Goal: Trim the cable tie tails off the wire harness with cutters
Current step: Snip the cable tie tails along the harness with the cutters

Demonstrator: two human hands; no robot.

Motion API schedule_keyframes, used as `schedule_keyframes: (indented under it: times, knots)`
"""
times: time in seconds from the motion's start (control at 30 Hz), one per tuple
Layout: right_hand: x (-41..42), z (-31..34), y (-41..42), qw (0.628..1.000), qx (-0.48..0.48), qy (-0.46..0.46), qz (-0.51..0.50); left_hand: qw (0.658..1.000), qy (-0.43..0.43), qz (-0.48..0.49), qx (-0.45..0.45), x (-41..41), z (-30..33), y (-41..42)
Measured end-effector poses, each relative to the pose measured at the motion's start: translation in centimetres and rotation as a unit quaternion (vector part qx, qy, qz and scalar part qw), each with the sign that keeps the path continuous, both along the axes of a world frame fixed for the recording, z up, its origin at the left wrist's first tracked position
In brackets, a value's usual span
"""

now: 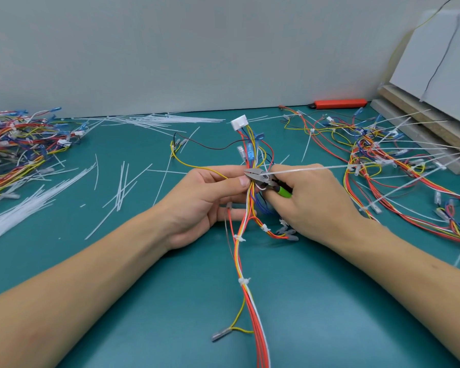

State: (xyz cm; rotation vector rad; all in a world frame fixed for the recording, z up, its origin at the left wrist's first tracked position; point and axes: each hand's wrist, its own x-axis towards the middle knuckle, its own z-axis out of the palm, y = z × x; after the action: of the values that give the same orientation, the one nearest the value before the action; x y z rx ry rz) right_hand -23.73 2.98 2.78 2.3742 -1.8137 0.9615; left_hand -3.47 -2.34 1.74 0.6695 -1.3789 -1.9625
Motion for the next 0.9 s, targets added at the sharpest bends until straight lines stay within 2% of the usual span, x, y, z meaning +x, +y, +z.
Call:
schedule_keyframes:
  times: [0.17,0.4,0.77,0.9]
  knots:
    - [-0.08,-0.19,-0.46,0.999,0.031,0.013,-0.013,1.0,0.0,-0.002,0.002,-0.03,0.07,-0.08]
    - [-0.07,-0.26,-0.47,1.0,0.001,-0.012,0.022,1.0,0.018,-0.004,0.014,0.03,0.04,-0.07]
    - [-0.12,-0.1,-0.54,0.999,0.006,-0.023,0.029,0.999,0.031,-0.035,0.006,0.14,-0.04,-0.32]
    - [-0.04,-0.25,-0.4,0.999,0.031,-0.011,0.0,0.999,0.029,-0.04,0.0,0.16,-0.07,-0.31]
